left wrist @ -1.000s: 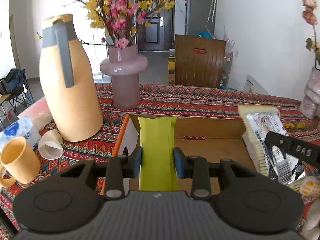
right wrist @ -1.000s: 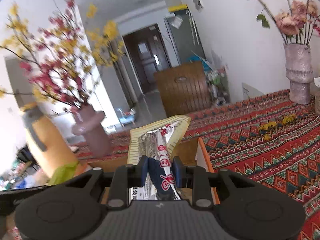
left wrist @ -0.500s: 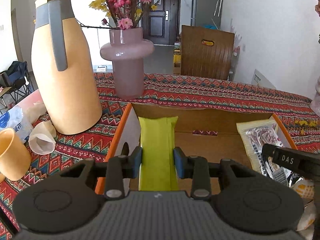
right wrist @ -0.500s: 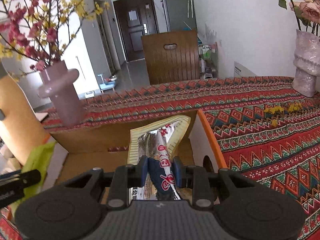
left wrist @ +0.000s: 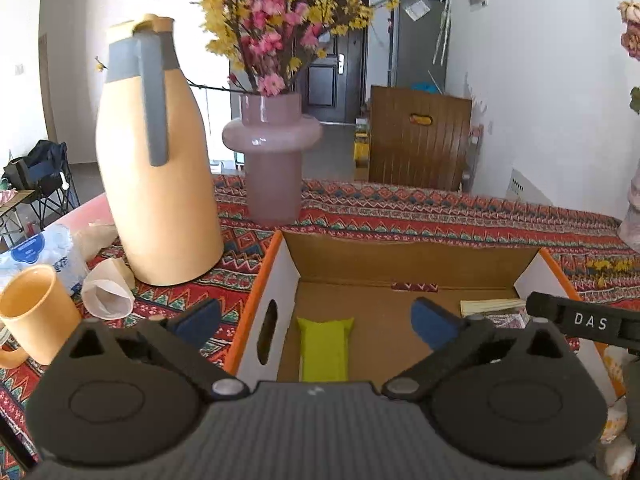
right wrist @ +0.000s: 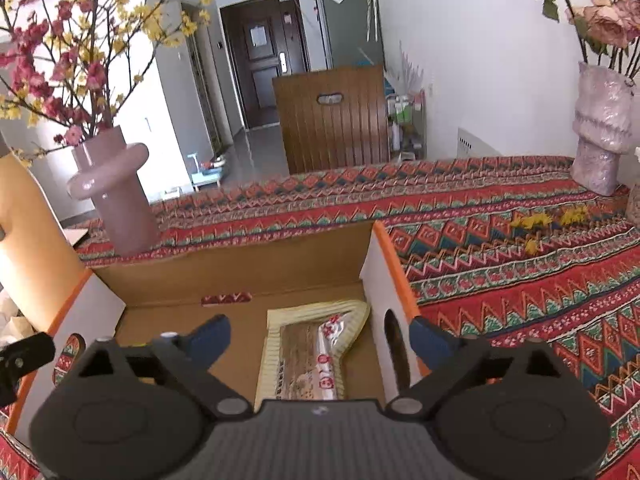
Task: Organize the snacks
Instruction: 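Carry both bags into the cardboard box and open both tools to release them, then withdraw both tools from the box back over the snack pile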
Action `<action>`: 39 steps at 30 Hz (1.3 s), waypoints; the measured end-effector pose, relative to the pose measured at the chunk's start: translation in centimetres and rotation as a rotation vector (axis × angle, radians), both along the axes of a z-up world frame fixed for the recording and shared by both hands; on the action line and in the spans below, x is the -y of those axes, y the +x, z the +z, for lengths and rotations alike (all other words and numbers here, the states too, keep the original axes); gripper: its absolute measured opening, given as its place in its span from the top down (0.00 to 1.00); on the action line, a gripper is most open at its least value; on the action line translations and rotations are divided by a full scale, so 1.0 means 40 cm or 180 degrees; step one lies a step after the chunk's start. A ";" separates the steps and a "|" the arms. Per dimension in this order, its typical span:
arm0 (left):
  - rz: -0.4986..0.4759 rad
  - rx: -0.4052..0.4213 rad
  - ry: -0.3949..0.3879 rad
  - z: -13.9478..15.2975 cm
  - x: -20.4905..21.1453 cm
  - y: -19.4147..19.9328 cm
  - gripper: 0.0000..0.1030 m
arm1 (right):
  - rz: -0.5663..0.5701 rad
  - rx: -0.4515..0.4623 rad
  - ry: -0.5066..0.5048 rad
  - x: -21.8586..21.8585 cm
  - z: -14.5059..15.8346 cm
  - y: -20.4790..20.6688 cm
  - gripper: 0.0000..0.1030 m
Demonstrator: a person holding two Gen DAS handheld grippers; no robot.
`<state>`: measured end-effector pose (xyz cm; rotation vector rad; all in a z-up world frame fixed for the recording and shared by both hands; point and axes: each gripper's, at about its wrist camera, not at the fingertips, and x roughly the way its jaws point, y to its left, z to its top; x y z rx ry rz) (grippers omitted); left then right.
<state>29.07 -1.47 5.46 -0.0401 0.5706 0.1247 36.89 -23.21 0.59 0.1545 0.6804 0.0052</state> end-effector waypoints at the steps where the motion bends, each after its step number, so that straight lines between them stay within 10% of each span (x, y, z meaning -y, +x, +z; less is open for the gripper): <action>1: -0.0013 -0.0001 -0.0013 0.003 -0.003 -0.006 0.00 | -0.0015 0.0007 0.0009 0.004 0.001 -0.004 0.00; 39: -0.0256 0.0442 0.0113 -0.131 -0.126 -0.424 0.00 | 0.0249 0.0704 0.0017 0.126 0.020 -0.516 0.00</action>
